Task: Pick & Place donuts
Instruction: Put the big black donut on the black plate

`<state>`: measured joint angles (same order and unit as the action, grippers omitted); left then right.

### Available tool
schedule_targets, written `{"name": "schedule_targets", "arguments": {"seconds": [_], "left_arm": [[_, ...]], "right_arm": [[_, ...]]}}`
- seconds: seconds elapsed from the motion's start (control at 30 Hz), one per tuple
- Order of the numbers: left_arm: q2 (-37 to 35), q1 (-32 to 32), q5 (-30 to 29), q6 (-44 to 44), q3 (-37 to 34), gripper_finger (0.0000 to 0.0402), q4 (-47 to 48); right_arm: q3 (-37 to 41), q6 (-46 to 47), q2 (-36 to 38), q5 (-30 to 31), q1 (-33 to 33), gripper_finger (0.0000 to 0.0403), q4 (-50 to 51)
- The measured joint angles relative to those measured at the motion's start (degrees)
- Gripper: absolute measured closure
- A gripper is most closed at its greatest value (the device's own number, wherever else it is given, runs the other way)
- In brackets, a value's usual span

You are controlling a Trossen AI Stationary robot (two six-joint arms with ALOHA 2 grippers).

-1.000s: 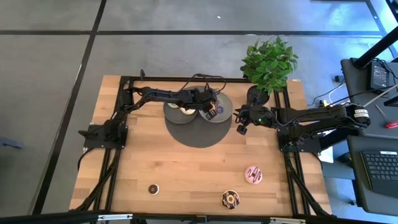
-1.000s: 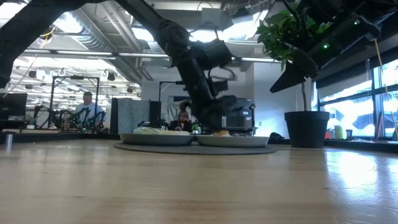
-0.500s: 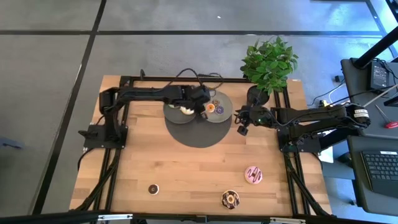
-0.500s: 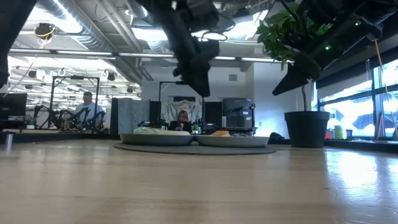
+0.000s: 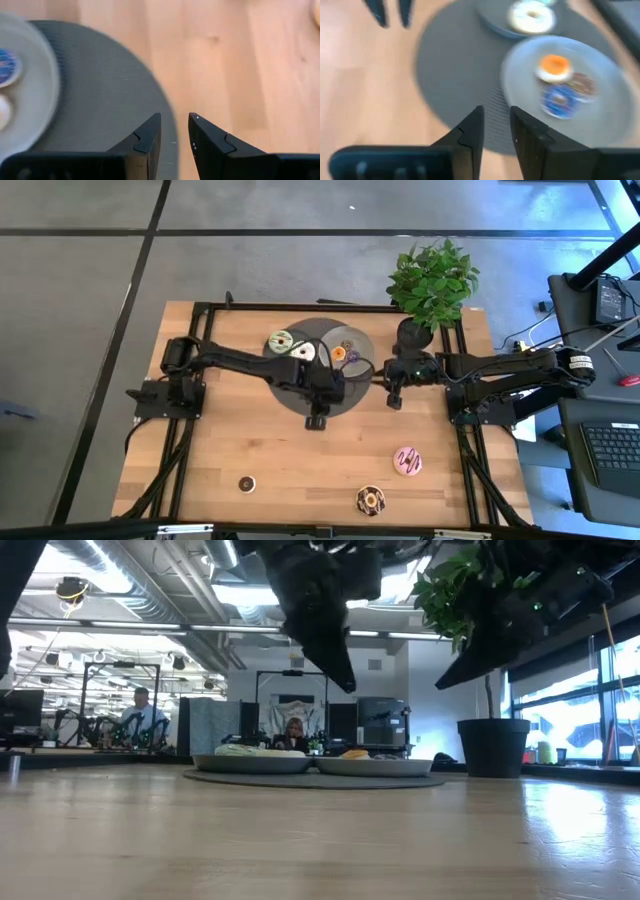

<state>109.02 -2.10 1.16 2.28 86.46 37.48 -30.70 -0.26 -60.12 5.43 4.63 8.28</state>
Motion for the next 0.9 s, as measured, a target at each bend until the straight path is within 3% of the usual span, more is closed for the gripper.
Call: {"name": "schedule_targets", "arguments": {"seconds": [0.2, 0.43, 0.63, 0.9], "left_arm": [[1.97, -3.02, -0.07, 0.03, 0.04, 0.0306, -9.84], [4.35, -6.05, -0.06, -2.84, 0.07, 0.0308, -21.83], [6.39, -7.89, -0.03, -2.04, -0.02, 0.0306, -24.91], [11.33, -11.28, 3.21, -4.38, 0.02, 0.0279, -40.18]], "right_arm": [[-0.02, 3.20, 0.00, -8.74, -3.30, 0.0253, -0.34], [-0.02, 6.02, -0.02, -5.02, -5.99, 0.0224, 0.48], [-0.02, 5.75, -0.02, -2.84, -6.83, 0.0227, -0.03], [-0.02, 5.78, -0.02, -1.44, -6.76, 0.0230, -0.28]]}}
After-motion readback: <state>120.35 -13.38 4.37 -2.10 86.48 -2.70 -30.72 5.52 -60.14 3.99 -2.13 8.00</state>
